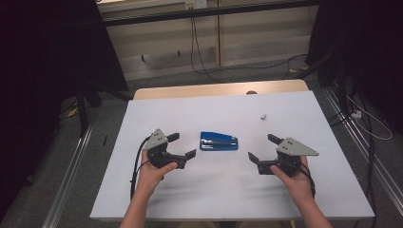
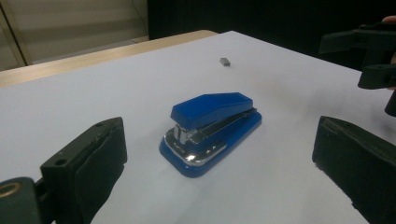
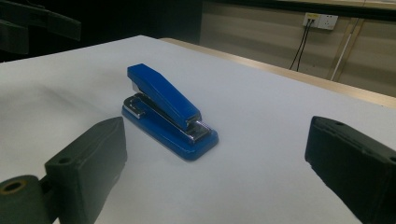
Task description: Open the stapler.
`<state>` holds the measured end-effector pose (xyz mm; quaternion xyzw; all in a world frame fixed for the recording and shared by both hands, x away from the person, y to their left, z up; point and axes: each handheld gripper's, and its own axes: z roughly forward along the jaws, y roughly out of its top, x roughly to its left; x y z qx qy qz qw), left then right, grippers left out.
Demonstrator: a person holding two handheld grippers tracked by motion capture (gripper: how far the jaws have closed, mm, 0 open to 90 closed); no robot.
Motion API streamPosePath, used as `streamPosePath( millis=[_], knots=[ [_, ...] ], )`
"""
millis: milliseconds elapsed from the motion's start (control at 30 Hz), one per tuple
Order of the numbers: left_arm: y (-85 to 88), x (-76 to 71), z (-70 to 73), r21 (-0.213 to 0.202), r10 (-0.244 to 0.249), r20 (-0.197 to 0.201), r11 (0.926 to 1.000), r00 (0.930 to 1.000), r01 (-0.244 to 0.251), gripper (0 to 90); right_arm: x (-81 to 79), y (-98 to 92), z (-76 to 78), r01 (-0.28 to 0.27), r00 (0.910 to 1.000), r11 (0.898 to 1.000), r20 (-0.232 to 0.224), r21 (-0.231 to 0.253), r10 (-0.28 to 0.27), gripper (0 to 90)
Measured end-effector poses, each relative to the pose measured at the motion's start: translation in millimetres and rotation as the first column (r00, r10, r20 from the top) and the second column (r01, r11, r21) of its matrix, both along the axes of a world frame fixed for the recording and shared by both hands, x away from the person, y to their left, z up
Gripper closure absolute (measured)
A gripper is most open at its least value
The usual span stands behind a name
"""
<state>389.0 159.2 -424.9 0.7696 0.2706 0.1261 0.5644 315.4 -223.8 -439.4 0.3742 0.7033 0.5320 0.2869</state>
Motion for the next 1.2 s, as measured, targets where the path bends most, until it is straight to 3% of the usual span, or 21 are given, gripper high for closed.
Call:
streamPosePath(
  millis=[200,300,500,633,767,900,1000,1067,1200],
  knots=[
    [-5.4,6.3,-3.5,-0.009,0.013,-0.016,0.9999,0.9998,-0.013,4.3,5.7,0.4,1.4,0.011,0.9999,1.000,-0.002,0.006,-0.011,5.3],
    [-7.3,8.6,-4.0,0.029,0.013,-0.019,0.9995,0.9997,-0.012,4.7,8.5,0.9,1.7,0.013,0.9999,1.000,-0.001,0.002,-0.013,5.3],
    [-9.5,13.6,-5.4,0.040,0.001,-0.021,0.9992,0.9998,0.000,6.9,14.4,2.8,1.1,0.017,0.9998,1.000,-0.008,-0.001,-0.017,5.3],
    [-13.5,23.2,-10.3,0.074,0.009,-0.034,0.9973,0.9994,-0.006,7.9,19.2,5.3,0.7,0.027,0.9996,1.000,-0.006,0.010,-0.027,5.1],
    [-18.2,28.3,-13.5,0.055,-0.002,-0.036,0.9985,0.9994,0.004,9.1,20.7,6.1,1.6,0.026,0.9997,1.000,-0.003,0.007,-0.026,5.1],
    [-27.6,38.1,-15.5,0.131,-0.030,-0.040,0.9908,0.9987,0.035,10.6,21.5,4.7,-0.3,0.030,0.9993,1.000,-0.023,-0.004,-0.030,4.9],
    [-29.6,42.5,-17.9,0.123,-0.037,-0.058,0.9914,0.9976,0.044,12.2,22.6,4.8,-1.3,0.028,0.9992,1.000,-0.028,-0.008,-0.029,4.9],
    [-32.0,49.2,-20.4,0.162,-0.043,-0.065,0.9853,0.9969,0.053,12.5,24.4,6.4,-1.4,0.029,0.9988,0.999,-0.038,-0.013,-0.030,4.9],
    [-34.0,56.8,-20.7,0.151,-0.041,-0.070,0.9871,0.9967,0.052,14.2,28.0,10.1,-0.6,0.024,0.9988,1.000,-0.041,-0.019,-0.025,4.9]
  ],
)
